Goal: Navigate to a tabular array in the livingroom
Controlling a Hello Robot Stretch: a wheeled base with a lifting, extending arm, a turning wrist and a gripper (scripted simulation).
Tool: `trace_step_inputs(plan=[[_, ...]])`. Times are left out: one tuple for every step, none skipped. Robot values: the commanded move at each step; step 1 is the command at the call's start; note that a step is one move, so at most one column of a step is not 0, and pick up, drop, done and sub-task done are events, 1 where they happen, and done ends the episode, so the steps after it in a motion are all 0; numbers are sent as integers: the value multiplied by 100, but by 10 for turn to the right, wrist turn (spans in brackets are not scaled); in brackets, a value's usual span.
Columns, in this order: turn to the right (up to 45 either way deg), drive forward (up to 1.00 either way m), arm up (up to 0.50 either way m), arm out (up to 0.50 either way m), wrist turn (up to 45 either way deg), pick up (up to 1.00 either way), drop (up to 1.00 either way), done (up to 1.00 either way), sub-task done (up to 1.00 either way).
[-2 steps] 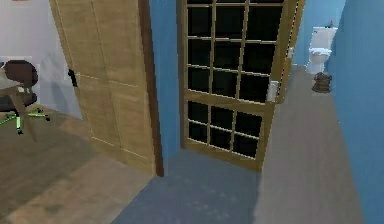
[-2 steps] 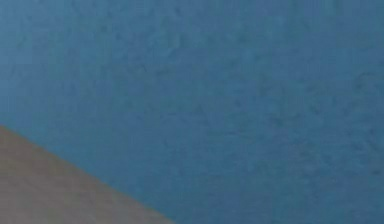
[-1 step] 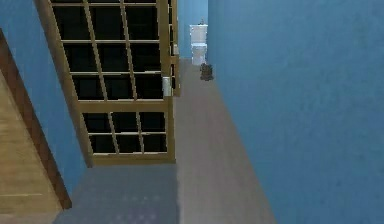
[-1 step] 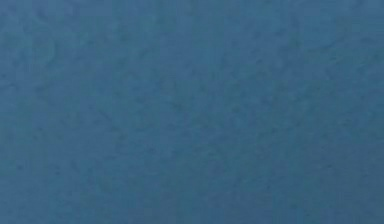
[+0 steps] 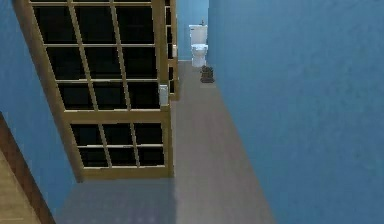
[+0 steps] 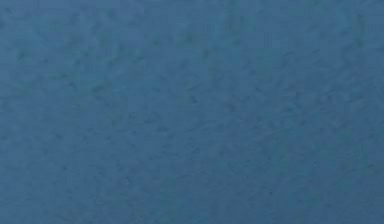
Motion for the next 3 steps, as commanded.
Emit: trace_step_inputs(plan=[[30,0,0,0,0,0,0,0,0],[0,100,0,0,0,0,0,0,0],[30,0,0,0,0,0,0,0,0]])
